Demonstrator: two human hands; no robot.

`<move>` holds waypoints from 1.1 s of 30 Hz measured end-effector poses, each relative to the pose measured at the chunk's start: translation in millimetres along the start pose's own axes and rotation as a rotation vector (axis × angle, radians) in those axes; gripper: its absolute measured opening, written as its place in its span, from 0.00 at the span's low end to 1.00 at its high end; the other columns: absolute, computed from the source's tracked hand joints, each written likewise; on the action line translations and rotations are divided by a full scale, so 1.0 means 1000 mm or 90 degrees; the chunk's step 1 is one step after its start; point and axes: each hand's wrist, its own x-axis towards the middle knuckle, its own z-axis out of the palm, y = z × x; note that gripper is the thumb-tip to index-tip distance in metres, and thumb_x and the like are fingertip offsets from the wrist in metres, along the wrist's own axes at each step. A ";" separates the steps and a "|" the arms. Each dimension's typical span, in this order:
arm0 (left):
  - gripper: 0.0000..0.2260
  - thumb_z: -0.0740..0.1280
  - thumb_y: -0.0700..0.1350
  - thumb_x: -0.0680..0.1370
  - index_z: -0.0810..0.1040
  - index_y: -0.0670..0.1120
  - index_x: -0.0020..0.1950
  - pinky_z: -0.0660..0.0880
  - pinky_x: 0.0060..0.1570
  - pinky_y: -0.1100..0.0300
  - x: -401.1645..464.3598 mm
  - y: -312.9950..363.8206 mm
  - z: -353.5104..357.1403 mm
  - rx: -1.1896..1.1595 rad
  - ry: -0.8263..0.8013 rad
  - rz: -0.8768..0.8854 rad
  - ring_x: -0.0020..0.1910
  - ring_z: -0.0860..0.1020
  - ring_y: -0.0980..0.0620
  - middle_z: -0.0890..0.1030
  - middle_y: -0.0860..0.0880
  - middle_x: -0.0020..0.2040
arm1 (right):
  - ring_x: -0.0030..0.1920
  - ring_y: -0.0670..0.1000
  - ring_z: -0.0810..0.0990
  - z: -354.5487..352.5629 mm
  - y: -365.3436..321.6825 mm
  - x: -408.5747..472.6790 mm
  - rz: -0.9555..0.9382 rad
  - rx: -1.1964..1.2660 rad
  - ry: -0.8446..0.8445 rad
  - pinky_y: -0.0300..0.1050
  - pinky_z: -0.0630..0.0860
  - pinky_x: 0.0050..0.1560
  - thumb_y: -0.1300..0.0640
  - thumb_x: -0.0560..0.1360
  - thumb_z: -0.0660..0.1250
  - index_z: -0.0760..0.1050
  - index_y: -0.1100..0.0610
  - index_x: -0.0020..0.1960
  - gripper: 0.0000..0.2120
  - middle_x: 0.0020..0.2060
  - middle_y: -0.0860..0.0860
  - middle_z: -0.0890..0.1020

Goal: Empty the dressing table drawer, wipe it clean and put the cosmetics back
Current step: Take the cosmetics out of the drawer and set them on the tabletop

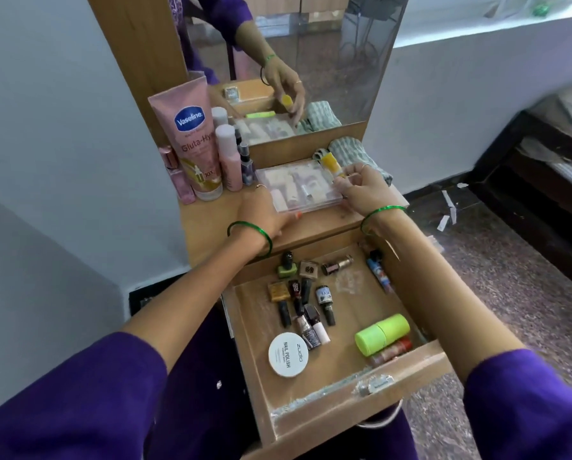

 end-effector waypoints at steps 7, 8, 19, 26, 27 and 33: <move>0.24 0.74 0.56 0.68 0.78 0.42 0.56 0.77 0.47 0.49 0.015 -0.007 0.010 0.076 0.101 0.007 0.49 0.80 0.43 0.82 0.42 0.52 | 0.44 0.55 0.78 -0.003 0.005 0.012 -0.005 0.049 -0.024 0.64 0.76 0.55 0.52 0.72 0.66 0.71 0.47 0.42 0.03 0.42 0.53 0.76; 0.24 0.74 0.57 0.68 0.78 0.41 0.55 0.77 0.48 0.49 0.015 -0.008 0.011 0.086 0.118 0.007 0.50 0.79 0.43 0.82 0.42 0.52 | 0.44 0.54 0.77 -0.003 0.005 0.014 -0.007 0.056 -0.026 0.63 0.76 0.55 0.54 0.73 0.66 0.72 0.47 0.43 0.03 0.42 0.53 0.76; 0.33 0.73 0.56 0.70 0.67 0.41 0.69 0.75 0.49 0.56 -0.003 -0.017 0.013 0.009 0.115 -0.016 0.48 0.80 0.46 0.82 0.43 0.44 | 0.42 0.50 0.75 0.013 -0.008 0.009 -0.081 -0.031 0.109 0.41 0.74 0.44 0.56 0.74 0.68 0.72 0.53 0.47 0.05 0.42 0.52 0.76; 0.12 0.68 0.46 0.76 0.78 0.45 0.58 0.76 0.47 0.54 -0.030 -0.047 -0.028 0.048 0.141 0.073 0.42 0.78 0.51 0.80 0.51 0.40 | 0.31 0.41 0.69 0.046 -0.032 -0.012 -0.176 -0.128 -0.002 0.30 0.66 0.32 0.57 0.70 0.72 0.73 0.53 0.40 0.07 0.30 0.46 0.71; 0.12 0.67 0.46 0.76 0.78 0.46 0.58 0.76 0.48 0.53 -0.032 -0.055 -0.033 0.052 0.148 0.083 0.44 0.78 0.50 0.80 0.51 0.42 | 0.31 0.42 0.70 0.053 -0.035 -0.014 -0.187 -0.128 -0.009 0.31 0.67 0.34 0.58 0.69 0.72 0.70 0.52 0.36 0.11 0.32 0.47 0.73; 0.14 0.64 0.45 0.78 0.77 0.39 0.60 0.69 0.59 0.51 -0.041 -0.078 -0.037 0.153 0.182 0.187 0.57 0.74 0.43 0.77 0.42 0.57 | 0.29 0.39 0.71 0.082 -0.055 -0.017 -0.173 -0.138 -0.024 0.27 0.67 0.30 0.59 0.69 0.73 0.74 0.54 0.42 0.08 0.29 0.45 0.74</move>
